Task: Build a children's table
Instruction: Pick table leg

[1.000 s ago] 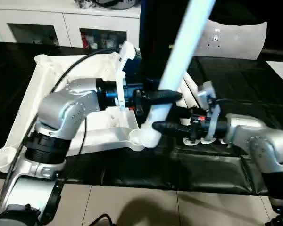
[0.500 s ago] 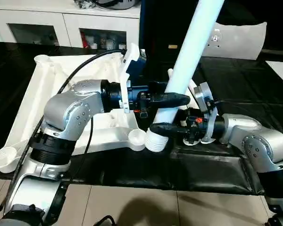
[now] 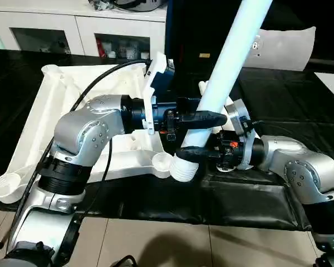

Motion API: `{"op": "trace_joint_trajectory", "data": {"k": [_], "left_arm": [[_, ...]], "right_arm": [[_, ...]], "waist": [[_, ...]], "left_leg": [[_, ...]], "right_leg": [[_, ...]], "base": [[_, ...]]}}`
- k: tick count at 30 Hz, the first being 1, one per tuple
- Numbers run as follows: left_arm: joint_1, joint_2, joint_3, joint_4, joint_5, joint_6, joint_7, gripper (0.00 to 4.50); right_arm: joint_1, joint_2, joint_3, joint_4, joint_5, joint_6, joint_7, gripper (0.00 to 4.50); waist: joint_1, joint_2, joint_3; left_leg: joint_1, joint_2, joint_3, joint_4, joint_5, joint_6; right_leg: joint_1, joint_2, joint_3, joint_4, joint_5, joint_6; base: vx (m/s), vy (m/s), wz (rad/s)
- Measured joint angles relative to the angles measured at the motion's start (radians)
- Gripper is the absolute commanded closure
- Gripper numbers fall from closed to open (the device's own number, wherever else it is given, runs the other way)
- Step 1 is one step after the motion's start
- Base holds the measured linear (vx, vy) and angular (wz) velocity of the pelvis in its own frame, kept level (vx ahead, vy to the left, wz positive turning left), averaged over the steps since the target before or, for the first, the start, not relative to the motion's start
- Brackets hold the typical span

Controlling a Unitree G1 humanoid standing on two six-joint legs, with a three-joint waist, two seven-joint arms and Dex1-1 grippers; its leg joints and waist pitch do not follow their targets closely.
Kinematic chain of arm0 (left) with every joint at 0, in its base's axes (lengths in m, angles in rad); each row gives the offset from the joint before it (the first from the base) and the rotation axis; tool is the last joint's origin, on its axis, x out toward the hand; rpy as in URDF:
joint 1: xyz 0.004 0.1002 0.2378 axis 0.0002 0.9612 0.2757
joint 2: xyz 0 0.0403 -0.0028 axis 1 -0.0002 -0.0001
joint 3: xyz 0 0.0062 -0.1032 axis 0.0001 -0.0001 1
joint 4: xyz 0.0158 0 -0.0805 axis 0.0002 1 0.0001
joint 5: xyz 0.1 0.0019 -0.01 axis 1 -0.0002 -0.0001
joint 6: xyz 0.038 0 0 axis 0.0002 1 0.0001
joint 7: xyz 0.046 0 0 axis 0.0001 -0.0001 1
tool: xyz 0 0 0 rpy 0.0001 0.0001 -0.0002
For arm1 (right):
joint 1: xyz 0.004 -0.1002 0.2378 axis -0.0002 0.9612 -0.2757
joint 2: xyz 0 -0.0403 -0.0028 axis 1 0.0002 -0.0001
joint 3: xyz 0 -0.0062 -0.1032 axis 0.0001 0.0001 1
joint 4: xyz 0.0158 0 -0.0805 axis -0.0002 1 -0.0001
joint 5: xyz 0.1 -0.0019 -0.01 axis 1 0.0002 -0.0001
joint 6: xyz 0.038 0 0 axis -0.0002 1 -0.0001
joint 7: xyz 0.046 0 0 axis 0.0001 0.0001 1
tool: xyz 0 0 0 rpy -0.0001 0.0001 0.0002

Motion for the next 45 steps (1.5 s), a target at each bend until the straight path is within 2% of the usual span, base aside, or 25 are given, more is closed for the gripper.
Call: {"op": "trace_joint_trajectory", "data": {"k": [7,8,10,14,17,39,40,43,45], "left_arm": [[0.000,-0.009,0.000,0.001,0.001,0.000,0.010,2.64],[0.000,-0.008,0.000,0.001,0.002,0.000,0.011,2.64],[0.001,-0.007,0.000,0.001,0.005,0.000,0.011,2.64],[0.001,-0.009,0.000,-0.001,0.009,-0.001,0.011,2.64],[0.001,-0.008,0.000,-0.005,0.009,-0.001,0.008,2.64],[0.001,0.012,-0.010,-0.005,0.017,-0.001,-0.033,2.64],[0.001,0.012,-0.010,-0.005,0.017,-0.001,-0.033,2.64],[0.001,0.012,-0.010,-0.005,0.017,-0.001,-0.033,2.64],[0.001,0.011,-0.010,-0.005,0.018,-0.001,-0.032,2.64]], "right_arm": [[0.002,0.005,-0.001,0.001,-0.015,-0.013,0.000,2.55],[0.002,0.007,-0.002,0.001,-0.021,-0.015,-0.001,2.20],[0.002,0.012,-0.001,0.006,-0.023,-0.016,-0.007,1.87],[0.001,0.032,0.011,0.032,-0.023,-0.003,-0.012,1.51],[0.001,0.032,0.013,0.032,-0.023,-0.003,-0.016,1.41],[0.002,0.029,0.002,0.029,-0.020,-0.003,0.006,1.41],[0.002,0.029,0.002,0.029,-0.019,-0.003,0.008,1.58],[0.002,0.029,0.002,0.029,-0.017,0.001,0.016,1.69],[0.003,0.029,0.002,0.029,-0.015,0.002,0.018,1.97]], "waist": [[0.000,0.000,0.000],[0.000,0.000,0.000],[0.000,0.000,0.000],[0.000,0.000,0.000],[0.000,0.000,0.000],[0.000,0.000,0.000],[0.000,0.001,0.000],[0.000,0.001,0.000],[0.000,0.001,0.000]], "left_leg": [[0.000,0.000,0.000,0.000,0.000,0.000],[0.000,0.000,0.000,0.000,0.000,0.000],[0.000,0.000,0.000,0.001,0.000,0.000],[0.000,0.000,0.000,0.001,0.000,0.000],[0.000,0.000,0.000,0.001,0.000,0.000],[0.000,0.000,0.000,0.001,0.000,0.000],[0.000,0.000,0.000,0.001,0.000,0.000],[0.000,0.000,0.000,0.001,0.000,0.000],[0.000,0.000,0.000,0.002,0.000,0.000]], "right_leg": [[0.000,0.000,0.000,0.000,0.000,0.000],[0.000,0.000,0.000,0.001,0.000,0.000],[0.000,0.000,0.000,0.001,0.000,0.000],[0.000,0.000,0.000,0.001,0.000,0.000],[0.000,0.000,0.000,0.001,0.000,0.000],[0.000,0.000,0.000,0.001,0.000,-0.001],[0.000,0.000,0.000,0.001,0.000,-0.001],[0.000,0.000,0.000,0.001,0.000,-0.001],[0.000,0.000,0.000,0.001,0.001,-0.001]], "base": [[0.000,0.000,0.00],[0.000,0.000,0.00],[0.000,0.000,0.00],[0.000,0.000,0.00],[0.000,0.000,0.00],[0.000,0.000,0.00],[0.000,0.000,0.00],[0.000,0.000,0.00],[0.000,0.000,0.00]]}}
